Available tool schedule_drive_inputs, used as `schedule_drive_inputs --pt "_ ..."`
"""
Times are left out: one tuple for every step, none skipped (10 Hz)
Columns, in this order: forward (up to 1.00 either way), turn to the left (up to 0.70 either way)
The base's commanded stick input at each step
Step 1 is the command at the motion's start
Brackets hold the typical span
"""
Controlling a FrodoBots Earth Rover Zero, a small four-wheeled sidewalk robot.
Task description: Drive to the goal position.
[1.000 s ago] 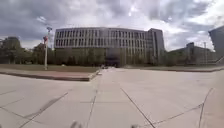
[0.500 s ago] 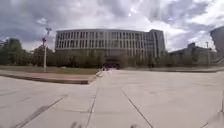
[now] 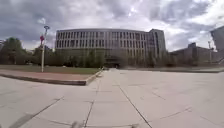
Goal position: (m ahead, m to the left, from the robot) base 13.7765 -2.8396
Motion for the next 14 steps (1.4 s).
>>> schedule_drive_inputs --pt "0.7 0.0" --pt "0.7 0.0" --pt "0.7 0.0" --pt "0.7 0.0" --pt "0.7 0.0" --pt "0.7 0.0" --pt "0.7 0.0" --pt "0.7 0.0" --pt "0.7 0.0" --pt "0.7 0.0" --pt "0.7 0.0" --pt "0.7 0.0" --pt "0.7 0.0" --pt "0.7 0.0"
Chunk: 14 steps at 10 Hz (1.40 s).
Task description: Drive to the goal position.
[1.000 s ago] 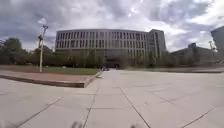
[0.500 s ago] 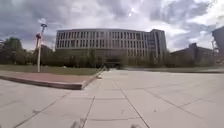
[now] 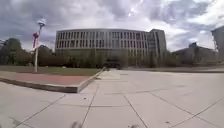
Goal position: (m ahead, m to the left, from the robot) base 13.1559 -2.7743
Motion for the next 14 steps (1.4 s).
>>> schedule_drive_inputs --pt "0.7 0.0" --pt "0.7 0.0" --pt "0.7 0.0" --pt "0.7 0.0" --pt "0.7 0.0" --pt "0.7 0.0" --pt "0.7 0.0" --pt "0.7 0.0" --pt "0.7 0.0" --pt "0.7 0.0" --pt "0.7 0.0" --pt "0.7 0.0" --pt "0.7 0.0" --pt "0.7 0.0"
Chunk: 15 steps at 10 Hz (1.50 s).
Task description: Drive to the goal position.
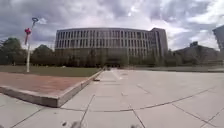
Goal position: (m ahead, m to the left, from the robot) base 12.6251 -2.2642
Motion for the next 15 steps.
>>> schedule_drive_inputs --pt "0.7 0.0" --pt "0.7 -0.01" --pt "0.7 -0.18" --pt "0.7 -0.22" --pt "0.7 0.0" --pt "0.7 0.0" --pt "0.7 0.0" --pt "0.7 0.0" --pt "0.7 0.0" --pt "0.7 0.0" --pt "0.7 0.0" --pt "0.7 0.0" --pt "0.7 0.0" --pt "0.7 0.1" --pt "0.7 0.32"
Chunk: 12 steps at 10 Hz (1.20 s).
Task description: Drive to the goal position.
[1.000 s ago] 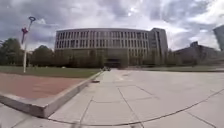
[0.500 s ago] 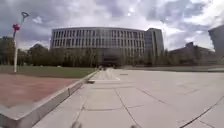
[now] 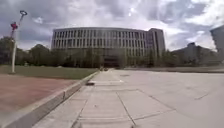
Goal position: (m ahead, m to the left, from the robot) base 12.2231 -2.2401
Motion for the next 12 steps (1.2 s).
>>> schedule_drive_inputs --pt "0.7 0.19" --pt "0.7 0.08" --pt "0.7 0.0" --pt "0.7 0.0" --pt "0.7 0.0" --pt "0.7 0.0" --pt "0.7 0.0" --pt "0.7 0.0" --pt "0.7 0.0" --pt "0.7 0.0" --pt "0.7 0.0" --pt "0.7 0.0"
